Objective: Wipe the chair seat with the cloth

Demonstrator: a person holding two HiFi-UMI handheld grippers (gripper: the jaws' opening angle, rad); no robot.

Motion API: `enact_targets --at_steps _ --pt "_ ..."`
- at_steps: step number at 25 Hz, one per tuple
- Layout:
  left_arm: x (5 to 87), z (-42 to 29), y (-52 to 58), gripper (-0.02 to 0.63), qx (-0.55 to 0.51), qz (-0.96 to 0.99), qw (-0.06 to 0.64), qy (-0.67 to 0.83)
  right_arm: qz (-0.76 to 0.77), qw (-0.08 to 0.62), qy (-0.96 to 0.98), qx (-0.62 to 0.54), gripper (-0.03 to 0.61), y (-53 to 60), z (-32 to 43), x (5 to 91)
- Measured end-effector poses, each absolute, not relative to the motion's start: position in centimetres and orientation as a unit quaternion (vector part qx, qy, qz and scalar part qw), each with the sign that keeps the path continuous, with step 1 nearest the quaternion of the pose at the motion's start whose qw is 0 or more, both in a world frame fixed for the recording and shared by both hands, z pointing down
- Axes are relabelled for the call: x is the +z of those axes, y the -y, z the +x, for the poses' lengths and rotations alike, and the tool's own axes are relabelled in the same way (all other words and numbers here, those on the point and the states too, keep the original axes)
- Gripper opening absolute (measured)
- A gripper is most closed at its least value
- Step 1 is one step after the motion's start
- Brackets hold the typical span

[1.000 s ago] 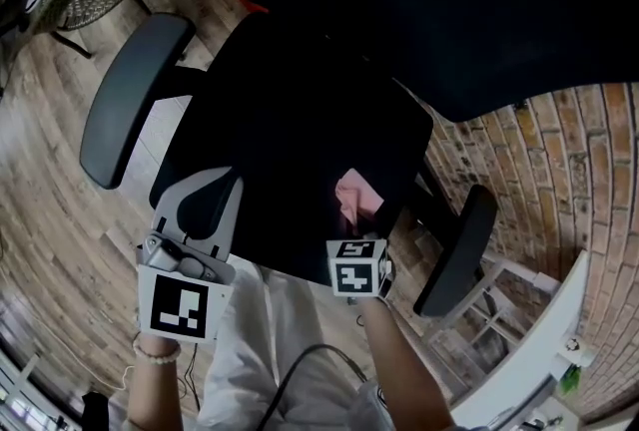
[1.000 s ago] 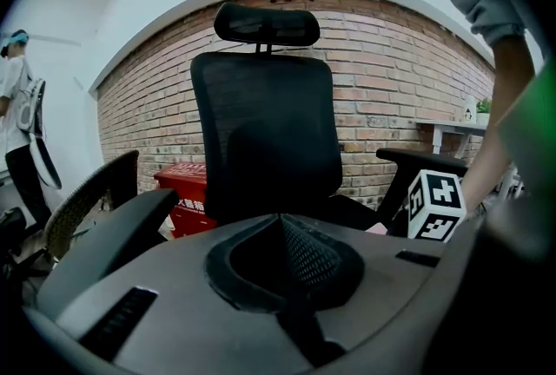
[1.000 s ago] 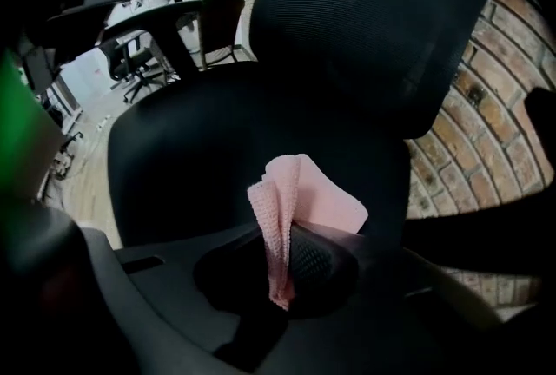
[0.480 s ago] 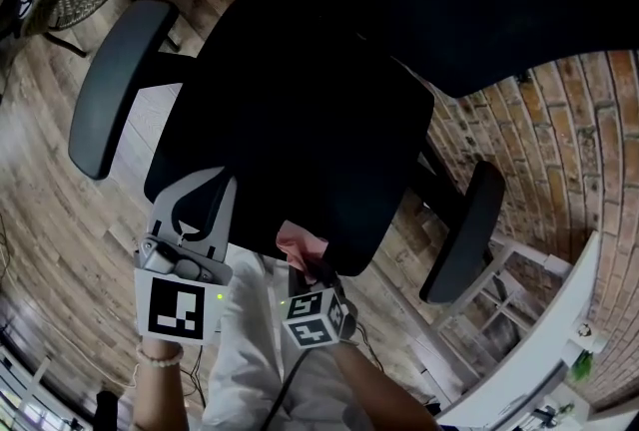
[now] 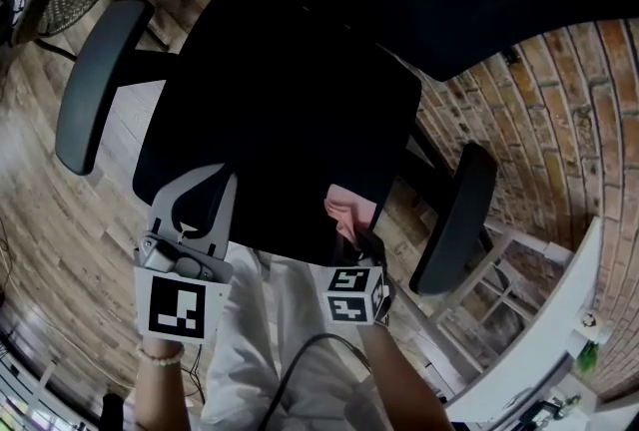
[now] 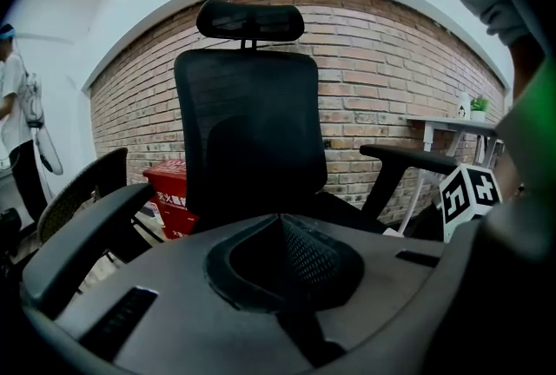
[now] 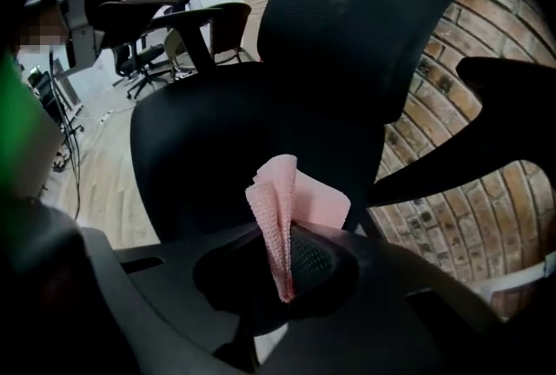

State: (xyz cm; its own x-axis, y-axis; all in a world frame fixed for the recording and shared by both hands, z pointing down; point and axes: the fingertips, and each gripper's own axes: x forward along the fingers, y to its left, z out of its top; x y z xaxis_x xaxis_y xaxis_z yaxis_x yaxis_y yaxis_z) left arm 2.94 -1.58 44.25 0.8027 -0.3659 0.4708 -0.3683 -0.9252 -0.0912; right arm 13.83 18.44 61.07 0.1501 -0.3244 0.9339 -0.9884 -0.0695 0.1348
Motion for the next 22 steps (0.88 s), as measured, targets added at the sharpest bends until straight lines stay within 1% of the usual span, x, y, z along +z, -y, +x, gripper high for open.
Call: enact_targets --at_steps 2,5,12,16,19,22 --pt "44.1 3.3 1.3 0.018 0.246 0.95 0.002 0.193 0.622 0.438 0.525 0.382 0.055 -18.9 14.4 61.0" --pt "44.0 3.5 0.9 0.018 0.246 0.95 0.002 0.193 0.612 0.436 0.53 0.394 0.055 -20.3 13.1 61.2" --pt "44.4 2.7 1.0 0.018 0.246 0.947 0.01 0.205 0.563 0.415 0.552 0.454 0.055 -23.9 5.6 62.4" --pt "44.6 2.0 1.9 0.018 0.243 0.945 0.022 0.22 0.523 0.411 0.593 0.454 0.055 -22.9 1.0 62.6" --pt "44.1 1.8 2.4 0.018 0.243 0.945 0.013 0.217 0.518 0.382 0.622 0.446 0.055 -20.9 -0.7 61.3" --pt "41.7 1.8 2.6 0.018 0.237 0.948 0.008 0.213 0.53 0.347 0.639 0.436 0.055 -19.0 -0.7 58.2"
